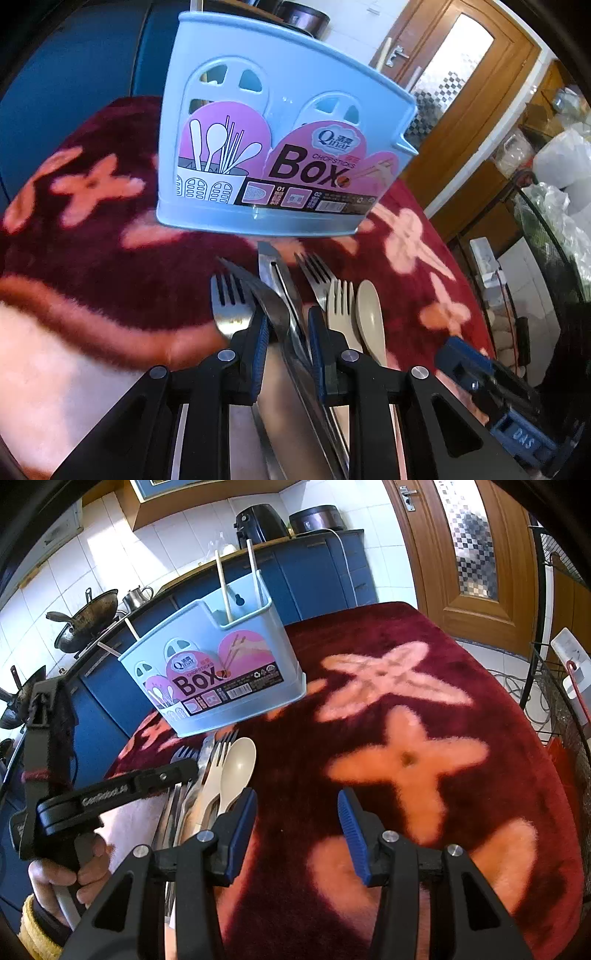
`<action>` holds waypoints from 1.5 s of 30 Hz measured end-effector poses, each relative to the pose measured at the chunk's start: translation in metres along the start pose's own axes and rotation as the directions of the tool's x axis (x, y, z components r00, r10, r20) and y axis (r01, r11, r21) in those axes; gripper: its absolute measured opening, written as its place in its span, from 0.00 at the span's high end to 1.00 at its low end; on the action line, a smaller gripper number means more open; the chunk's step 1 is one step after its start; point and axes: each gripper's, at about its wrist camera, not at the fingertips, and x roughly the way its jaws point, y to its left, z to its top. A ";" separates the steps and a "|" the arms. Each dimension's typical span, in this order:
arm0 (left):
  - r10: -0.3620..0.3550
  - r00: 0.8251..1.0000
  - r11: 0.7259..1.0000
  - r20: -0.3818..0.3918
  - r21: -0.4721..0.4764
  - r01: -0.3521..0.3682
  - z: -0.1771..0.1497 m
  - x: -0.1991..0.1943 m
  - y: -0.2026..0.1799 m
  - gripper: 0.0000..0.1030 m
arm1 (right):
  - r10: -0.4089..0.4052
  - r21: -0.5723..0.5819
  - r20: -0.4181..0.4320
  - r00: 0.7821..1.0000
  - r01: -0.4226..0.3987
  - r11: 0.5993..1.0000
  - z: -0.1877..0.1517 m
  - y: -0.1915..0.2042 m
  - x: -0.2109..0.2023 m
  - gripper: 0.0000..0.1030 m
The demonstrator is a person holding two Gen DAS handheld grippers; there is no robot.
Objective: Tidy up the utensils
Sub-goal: 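Lower both open tools over the pile of forks, knives and spoons, then close the left tool on a steel fork while the right tool grasps a beige spoon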
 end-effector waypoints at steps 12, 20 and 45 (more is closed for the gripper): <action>-0.055 0.998 0.998 0.043 -0.038 0.057 -0.002 -0.019 0.008 0.95 | 0.000 -0.013 -0.020 1.000 0.000 1.000 -0.002 0.011 0.005 0.52; -0.007 0.991 1.000 0.131 -0.007 0.008 -0.006 -0.053 0.013 0.95 | 0.045 -0.015 -0.067 0.997 -0.046 0.999 -0.001 0.026 0.011 0.52; 0.038 0.954 0.996 0.296 0.070 -0.062 -0.013 -0.098 0.022 0.95 | 0.000 -0.071 -0.306 0.952 -0.022 0.997 0.014 0.048 0.055 0.85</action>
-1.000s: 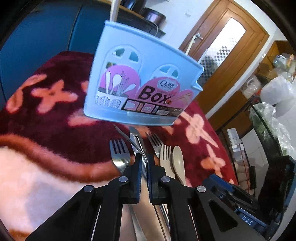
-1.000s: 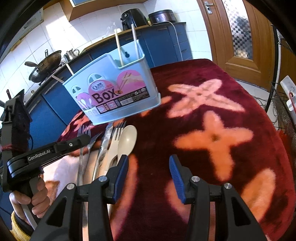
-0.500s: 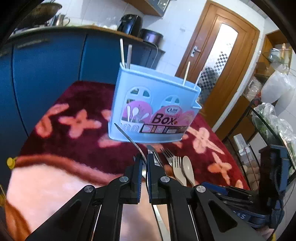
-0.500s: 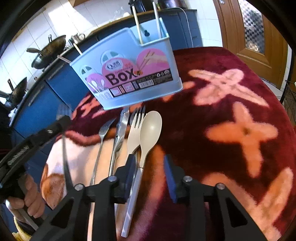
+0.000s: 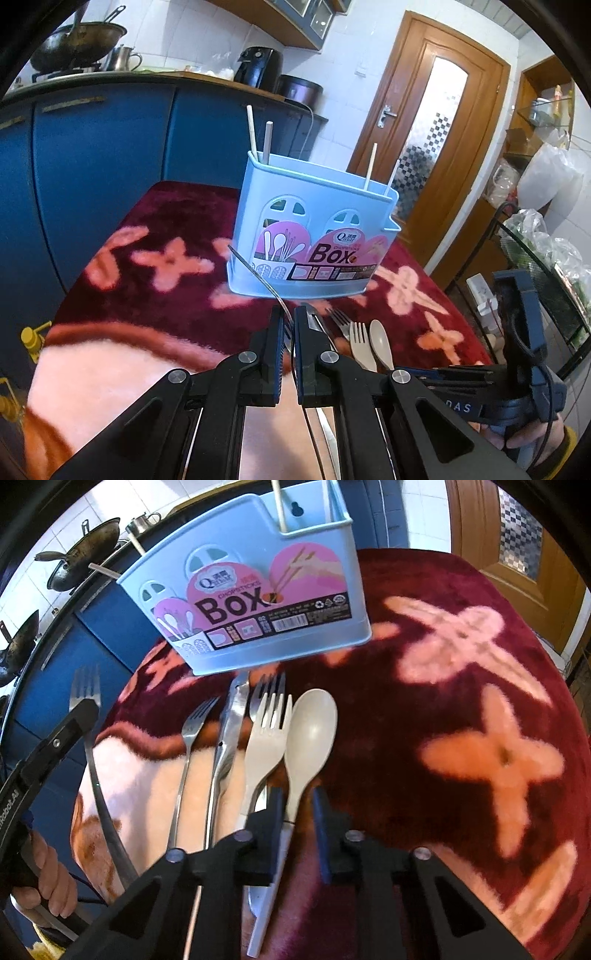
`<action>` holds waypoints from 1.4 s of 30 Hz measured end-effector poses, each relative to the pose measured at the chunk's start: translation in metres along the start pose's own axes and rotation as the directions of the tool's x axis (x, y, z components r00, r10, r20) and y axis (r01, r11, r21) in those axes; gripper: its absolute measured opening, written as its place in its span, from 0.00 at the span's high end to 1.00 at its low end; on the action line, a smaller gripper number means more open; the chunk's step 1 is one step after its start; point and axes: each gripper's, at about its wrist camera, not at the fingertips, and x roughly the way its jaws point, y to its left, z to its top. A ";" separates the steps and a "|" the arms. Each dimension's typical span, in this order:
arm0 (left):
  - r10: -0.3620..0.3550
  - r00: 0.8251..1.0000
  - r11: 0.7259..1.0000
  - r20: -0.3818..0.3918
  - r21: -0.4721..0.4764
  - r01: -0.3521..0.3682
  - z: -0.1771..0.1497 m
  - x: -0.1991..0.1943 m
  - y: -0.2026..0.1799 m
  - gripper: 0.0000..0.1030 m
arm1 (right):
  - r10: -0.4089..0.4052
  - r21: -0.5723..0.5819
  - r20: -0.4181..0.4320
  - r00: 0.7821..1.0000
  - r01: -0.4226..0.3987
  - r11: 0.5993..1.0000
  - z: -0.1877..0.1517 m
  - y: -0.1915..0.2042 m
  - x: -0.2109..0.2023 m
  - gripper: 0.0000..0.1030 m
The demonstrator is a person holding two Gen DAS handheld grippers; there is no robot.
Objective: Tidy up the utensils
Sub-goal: 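Close the left tool on a steel fork while the right tool grasps a beige spoon, then lift the fork and spoon and carry them above the blue holder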
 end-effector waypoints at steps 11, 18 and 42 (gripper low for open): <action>0.000 0.999 1.000 0.046 0.021 -0.001 0.003 -0.014 -0.005 0.96 | 0.090 0.068 0.128 0.988 -0.100 0.993 -0.010 -0.011 -0.023 0.92; -0.004 0.998 1.000 0.067 0.025 0.003 0.006 -0.022 -0.011 0.97 | 0.106 0.025 0.248 0.963 -0.116 0.993 -0.012 -0.002 -0.049 0.92; -0.015 0.978 0.996 0.206 0.087 -0.003 0.052 -0.050 -0.035 0.98 | 0.110 -0.048 0.534 0.838 -0.100 0.994 0.006 0.010 -0.118 0.93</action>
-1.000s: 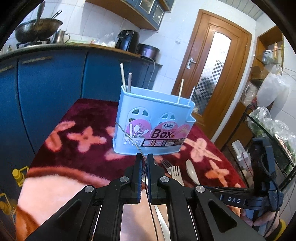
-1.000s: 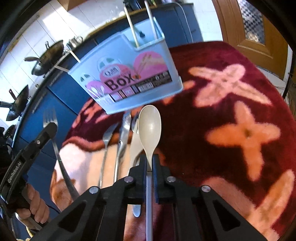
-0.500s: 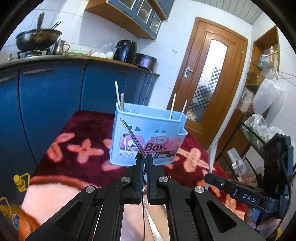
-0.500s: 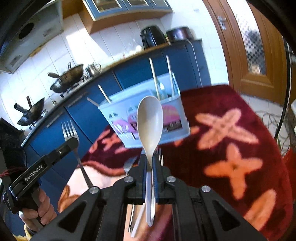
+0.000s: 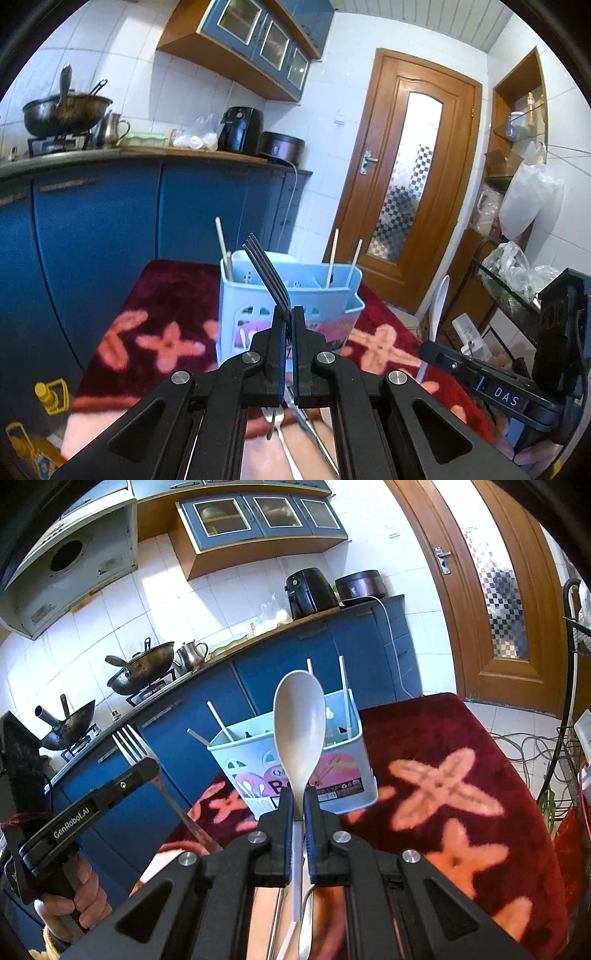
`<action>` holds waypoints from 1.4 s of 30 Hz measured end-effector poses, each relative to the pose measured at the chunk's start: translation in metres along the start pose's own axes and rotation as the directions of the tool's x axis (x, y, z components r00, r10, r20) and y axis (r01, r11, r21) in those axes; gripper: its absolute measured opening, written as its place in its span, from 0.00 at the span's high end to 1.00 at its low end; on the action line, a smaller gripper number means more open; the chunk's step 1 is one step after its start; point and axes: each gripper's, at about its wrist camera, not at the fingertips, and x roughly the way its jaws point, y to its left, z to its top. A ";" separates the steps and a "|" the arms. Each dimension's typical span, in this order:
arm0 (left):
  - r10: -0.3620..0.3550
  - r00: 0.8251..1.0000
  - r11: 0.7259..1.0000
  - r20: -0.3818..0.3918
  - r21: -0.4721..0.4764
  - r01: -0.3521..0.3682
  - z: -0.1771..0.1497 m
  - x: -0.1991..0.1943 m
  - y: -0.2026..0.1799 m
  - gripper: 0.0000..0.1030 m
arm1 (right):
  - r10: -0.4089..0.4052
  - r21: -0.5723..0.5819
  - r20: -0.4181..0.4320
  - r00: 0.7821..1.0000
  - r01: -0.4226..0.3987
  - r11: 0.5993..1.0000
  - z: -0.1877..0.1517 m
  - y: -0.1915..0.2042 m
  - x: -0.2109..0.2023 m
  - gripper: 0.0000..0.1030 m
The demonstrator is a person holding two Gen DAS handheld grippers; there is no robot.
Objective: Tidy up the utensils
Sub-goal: 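Lift the fork and spoon and carry them above the blue holder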
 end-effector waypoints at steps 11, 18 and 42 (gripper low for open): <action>0.033 0.998 0.999 0.060 0.005 -0.034 0.033 0.013 0.002 0.98 | 0.016 0.002 0.014 1.000 -0.016 1.000 0.015 -0.003 0.008 0.92; 0.046 0.993 0.999 0.113 0.018 -0.048 0.058 0.018 0.001 0.98 | 0.022 -0.001 0.029 0.999 -0.022 1.000 0.022 -0.001 0.012 0.93; 0.078 0.983 0.997 0.168 0.014 -0.082 0.099 0.059 0.002 0.98 | -0.023 -0.022 0.059 0.998 0.025 0.999 0.032 -0.008 0.019 0.92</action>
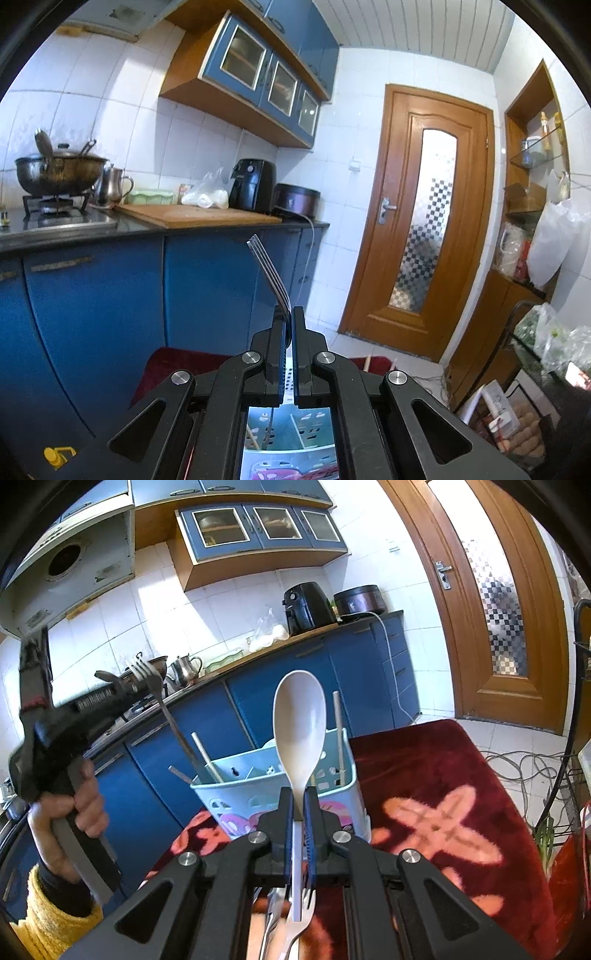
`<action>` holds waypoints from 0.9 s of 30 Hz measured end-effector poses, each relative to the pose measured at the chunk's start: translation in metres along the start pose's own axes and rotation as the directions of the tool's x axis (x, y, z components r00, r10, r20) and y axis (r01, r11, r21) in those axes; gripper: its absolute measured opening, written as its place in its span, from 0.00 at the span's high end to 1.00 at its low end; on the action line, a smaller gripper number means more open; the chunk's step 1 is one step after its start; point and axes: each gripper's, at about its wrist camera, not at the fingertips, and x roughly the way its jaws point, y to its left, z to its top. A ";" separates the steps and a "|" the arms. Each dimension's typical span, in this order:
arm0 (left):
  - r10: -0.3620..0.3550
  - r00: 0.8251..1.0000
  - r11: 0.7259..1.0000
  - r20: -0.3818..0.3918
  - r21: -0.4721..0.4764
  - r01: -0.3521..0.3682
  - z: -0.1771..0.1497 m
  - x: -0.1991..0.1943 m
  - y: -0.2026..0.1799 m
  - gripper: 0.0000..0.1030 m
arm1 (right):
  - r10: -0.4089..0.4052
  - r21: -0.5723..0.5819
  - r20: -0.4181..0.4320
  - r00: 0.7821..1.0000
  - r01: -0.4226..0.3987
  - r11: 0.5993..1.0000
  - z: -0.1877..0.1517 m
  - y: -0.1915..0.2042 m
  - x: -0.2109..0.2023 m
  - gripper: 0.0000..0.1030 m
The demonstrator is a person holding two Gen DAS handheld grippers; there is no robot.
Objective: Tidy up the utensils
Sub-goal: 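Lift the fork and spoon and carry them above the blue holder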
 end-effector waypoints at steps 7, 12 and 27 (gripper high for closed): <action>0.008 0.997 0.999 -0.076 -0.034 -0.011 -0.022 0.025 0.011 0.98 | -0.054 -0.017 0.072 0.996 0.055 0.998 0.024 -0.007 0.008 0.93; 0.009 0.994 0.998 -0.107 -0.053 -0.015 -0.031 0.036 0.018 0.98 | -0.088 -0.039 0.140 0.986 0.094 0.995 0.042 -0.005 0.022 0.93; 0.001 0.988 0.998 -0.151 -0.069 -0.011 -0.048 0.049 0.024 0.98 | -0.122 -0.079 0.220 0.968 0.142 0.987 0.054 0.002 0.071 0.92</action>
